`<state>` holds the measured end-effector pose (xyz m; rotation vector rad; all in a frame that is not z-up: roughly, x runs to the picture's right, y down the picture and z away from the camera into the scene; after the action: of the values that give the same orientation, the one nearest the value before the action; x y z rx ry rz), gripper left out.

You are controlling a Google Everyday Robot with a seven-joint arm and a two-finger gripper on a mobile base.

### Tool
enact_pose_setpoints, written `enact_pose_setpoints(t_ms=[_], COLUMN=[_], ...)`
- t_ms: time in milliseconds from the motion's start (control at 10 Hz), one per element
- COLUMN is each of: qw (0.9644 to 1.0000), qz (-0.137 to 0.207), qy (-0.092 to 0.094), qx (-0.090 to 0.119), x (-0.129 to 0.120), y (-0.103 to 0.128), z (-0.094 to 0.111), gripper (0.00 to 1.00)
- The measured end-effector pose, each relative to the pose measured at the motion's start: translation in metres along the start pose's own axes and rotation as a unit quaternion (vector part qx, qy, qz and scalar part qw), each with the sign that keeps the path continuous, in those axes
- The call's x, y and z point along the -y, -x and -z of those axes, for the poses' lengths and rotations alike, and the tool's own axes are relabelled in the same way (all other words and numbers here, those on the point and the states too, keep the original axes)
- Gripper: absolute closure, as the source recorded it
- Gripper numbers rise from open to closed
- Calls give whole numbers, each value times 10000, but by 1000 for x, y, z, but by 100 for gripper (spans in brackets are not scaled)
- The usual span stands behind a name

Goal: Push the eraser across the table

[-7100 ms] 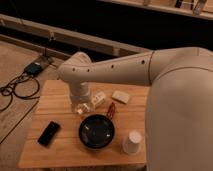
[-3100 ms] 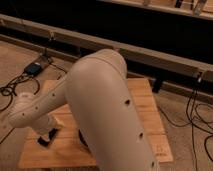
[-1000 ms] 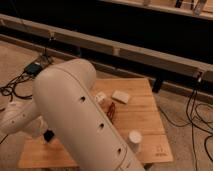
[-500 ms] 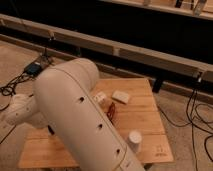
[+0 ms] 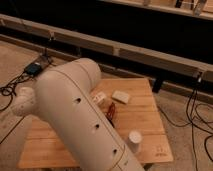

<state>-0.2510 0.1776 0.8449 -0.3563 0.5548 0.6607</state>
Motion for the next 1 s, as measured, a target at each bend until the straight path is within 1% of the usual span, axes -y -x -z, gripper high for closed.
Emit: enact_pose_setpoints(t_ms=[200,400,500,700,800,900,1000], qw=[9998,9993,9986,9969,9961,9960,9955], qz=[-53,-174,-274,-491,-615,-760,-894], qy=[-112,-237,-322,-461,-493,-407,-310], qx=[-123,-244,-329,-413,-404,-222,-85], x=[17,40,53,78,88,91,95], y=[6,12,14,21,25,37,44], z=[-11,-20,-26,-34,-35,-32,-27], gripper=[35,35,35,35,35,35,35])
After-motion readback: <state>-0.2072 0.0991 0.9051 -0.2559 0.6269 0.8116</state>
